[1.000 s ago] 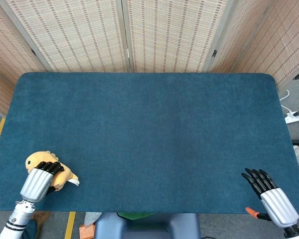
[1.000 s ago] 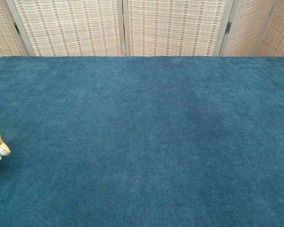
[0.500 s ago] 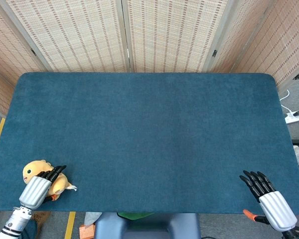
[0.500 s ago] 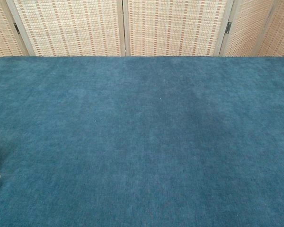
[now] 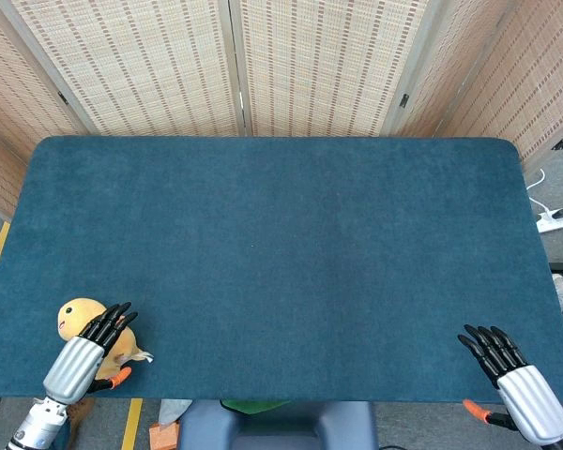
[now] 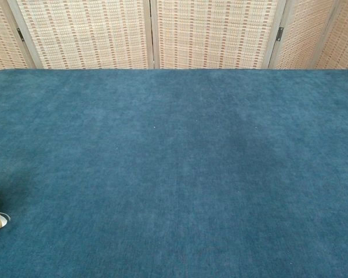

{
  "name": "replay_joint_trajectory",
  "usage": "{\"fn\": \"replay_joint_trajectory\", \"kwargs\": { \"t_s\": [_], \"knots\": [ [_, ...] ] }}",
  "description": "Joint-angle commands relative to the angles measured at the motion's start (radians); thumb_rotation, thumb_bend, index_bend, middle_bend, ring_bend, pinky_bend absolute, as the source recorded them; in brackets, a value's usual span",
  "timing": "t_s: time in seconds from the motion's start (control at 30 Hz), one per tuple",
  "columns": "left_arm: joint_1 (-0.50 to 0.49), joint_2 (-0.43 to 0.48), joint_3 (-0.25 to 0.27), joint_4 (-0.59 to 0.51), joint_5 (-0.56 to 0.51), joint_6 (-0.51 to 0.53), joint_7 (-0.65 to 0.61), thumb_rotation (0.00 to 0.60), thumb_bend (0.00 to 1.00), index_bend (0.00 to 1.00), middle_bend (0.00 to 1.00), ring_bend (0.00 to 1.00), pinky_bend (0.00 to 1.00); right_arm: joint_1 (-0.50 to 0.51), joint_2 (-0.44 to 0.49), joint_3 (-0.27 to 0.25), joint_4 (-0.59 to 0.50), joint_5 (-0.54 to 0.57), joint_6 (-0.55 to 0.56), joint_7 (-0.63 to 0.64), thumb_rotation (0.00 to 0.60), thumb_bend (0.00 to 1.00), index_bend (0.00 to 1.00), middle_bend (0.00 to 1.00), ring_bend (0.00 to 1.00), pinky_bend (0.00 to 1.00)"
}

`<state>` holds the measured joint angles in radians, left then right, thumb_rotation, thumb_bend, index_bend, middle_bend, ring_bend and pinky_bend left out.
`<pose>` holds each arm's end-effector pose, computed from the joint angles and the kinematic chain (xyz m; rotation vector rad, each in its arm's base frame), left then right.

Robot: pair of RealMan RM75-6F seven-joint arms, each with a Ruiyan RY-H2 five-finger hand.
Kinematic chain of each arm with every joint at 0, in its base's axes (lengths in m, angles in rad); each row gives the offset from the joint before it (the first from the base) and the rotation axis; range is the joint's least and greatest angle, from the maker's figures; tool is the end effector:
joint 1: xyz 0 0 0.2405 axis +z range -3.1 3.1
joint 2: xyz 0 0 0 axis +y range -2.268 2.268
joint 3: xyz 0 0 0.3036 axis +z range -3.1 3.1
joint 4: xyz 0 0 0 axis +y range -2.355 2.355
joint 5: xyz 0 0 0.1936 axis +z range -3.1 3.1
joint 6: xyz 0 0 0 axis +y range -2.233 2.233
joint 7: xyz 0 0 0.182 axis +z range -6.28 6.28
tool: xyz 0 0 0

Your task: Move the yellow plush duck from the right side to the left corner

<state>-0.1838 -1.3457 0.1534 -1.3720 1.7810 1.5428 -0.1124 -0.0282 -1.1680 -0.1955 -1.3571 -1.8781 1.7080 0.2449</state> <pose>-0.3162 0.2062 0.0874 -1.7642 -0.9148 -1.1110 -0.3478 -0.1245 0.1627 1.6786 -0.9731 1.0539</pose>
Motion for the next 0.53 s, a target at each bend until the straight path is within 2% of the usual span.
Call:
{"fn": "replay_joint_trajectory", "kwargs": {
  "t_s": [0.03, 0.13, 0.2, 0.3, 0.37, 0.53],
  "knots": [
    [0.039, 0.095, 0.023, -0.095, 0.013, 0.053, 0.062, 0.6, 0.23, 0.0, 0.0, 0.0, 0.17, -0.004, 0.002, 0.004, 0.001, 0.0, 0.011, 0.001, 0.6, 0.09, 0.0, 0.0, 0.0, 0.0],
    [0.11, 0.198, 0.041, -0.185, -0.025, 0.129, 0.095, 0.6, 0.23, 0.0, 0.0, 0.0, 0.17, -0.012, 0.002, 0.012, 0.004, 0.006, 0.024, -0.006, 0.6, 0.09, 0.0, 0.0, 0.0, 0.0],
    [0.181, 0.239, 0.038, -0.206, -0.095, 0.198, 0.086, 0.6, 0.25, 0.0, 0.0, 0.0, 0.16, -0.018, 0.001, 0.022, 0.001, 0.014, 0.036, -0.018, 0.6, 0.09, 0.0, 0.0, 0.0, 0.0],
    [0.276, 0.242, 0.005, -0.204, -0.249, 0.258, 0.026, 0.6, 0.26, 0.0, 0.0, 0.0, 0.16, -0.033, -0.005, 0.046, -0.013, 0.047, 0.044, -0.079, 0.6, 0.09, 0.0, 0.0, 0.0, 0.0],
    [0.305, 0.236, -0.014, -0.178, -0.309, 0.256, -0.008, 0.6, 0.27, 0.0, 0.0, 0.0, 0.16, -0.043, -0.004, 0.069, -0.041, 0.08, 0.045, -0.132, 0.6, 0.09, 0.0, 0.0, 0.0, 0.0],
    [0.313, 0.237, -0.022, -0.128, -0.262, 0.263, -0.047, 0.6, 0.27, 0.0, 0.0, 0.0, 0.15, -0.049, 0.004, 0.11, -0.107, 0.151, 0.024, -0.204, 0.6, 0.11, 0.0, 0.0, 0.0, 0.0]
  ]
}}
